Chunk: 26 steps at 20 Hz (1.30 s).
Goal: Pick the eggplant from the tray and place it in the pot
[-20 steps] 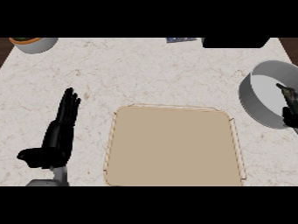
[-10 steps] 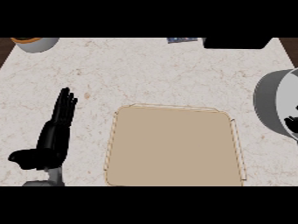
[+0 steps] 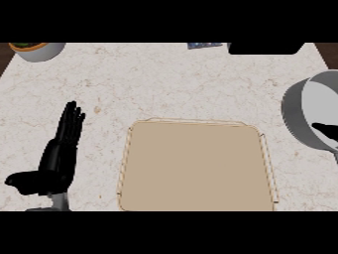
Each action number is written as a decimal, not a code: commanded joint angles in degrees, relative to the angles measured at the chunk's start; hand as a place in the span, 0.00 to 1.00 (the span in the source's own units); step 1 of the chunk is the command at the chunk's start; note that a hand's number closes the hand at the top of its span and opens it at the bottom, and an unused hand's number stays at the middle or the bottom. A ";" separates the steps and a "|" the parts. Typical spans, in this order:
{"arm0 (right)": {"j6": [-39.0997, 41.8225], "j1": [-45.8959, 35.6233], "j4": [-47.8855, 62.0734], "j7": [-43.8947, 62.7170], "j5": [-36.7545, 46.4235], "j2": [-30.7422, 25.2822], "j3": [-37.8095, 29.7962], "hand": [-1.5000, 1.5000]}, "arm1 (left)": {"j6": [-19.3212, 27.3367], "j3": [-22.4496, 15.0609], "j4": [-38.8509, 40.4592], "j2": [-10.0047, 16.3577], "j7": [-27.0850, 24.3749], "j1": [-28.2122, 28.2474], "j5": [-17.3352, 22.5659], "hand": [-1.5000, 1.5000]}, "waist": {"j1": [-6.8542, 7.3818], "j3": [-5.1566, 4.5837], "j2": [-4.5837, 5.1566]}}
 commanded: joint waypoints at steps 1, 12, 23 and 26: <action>1.10 -2.76 0.81 -6.74 -11.55 -0.10 -7.86 0.00 | -0.40 1.03 1.54 0.68 -0.47 -1.38 0.14 0.50 | -0.32 0.05 0.16; 5.60 0.37 19.29 -22.54 -24.06 -10.17 -18.34 0.00 | 1.06 -1.88 2.90 -2.05 -1.79 -0.62 -3.08 0.50 | 0.44 0.00 0.30; 13.61 2.40 36.20 -33.64 -28.81 -24.73 -20.36 0.00 | 0.09 -1.78 -0.70 -2.19 -0.98 1.09 -2.44 0.50 | 0.62 0.03 0.28; 13.97 3.06 40.75 -36.83 -29.66 -26.66 -21.02 0.00 | -2.76 2.42 2.86 0.38 -1.78 -0.59 0.69 0.50 | 0.75 0.08 0.39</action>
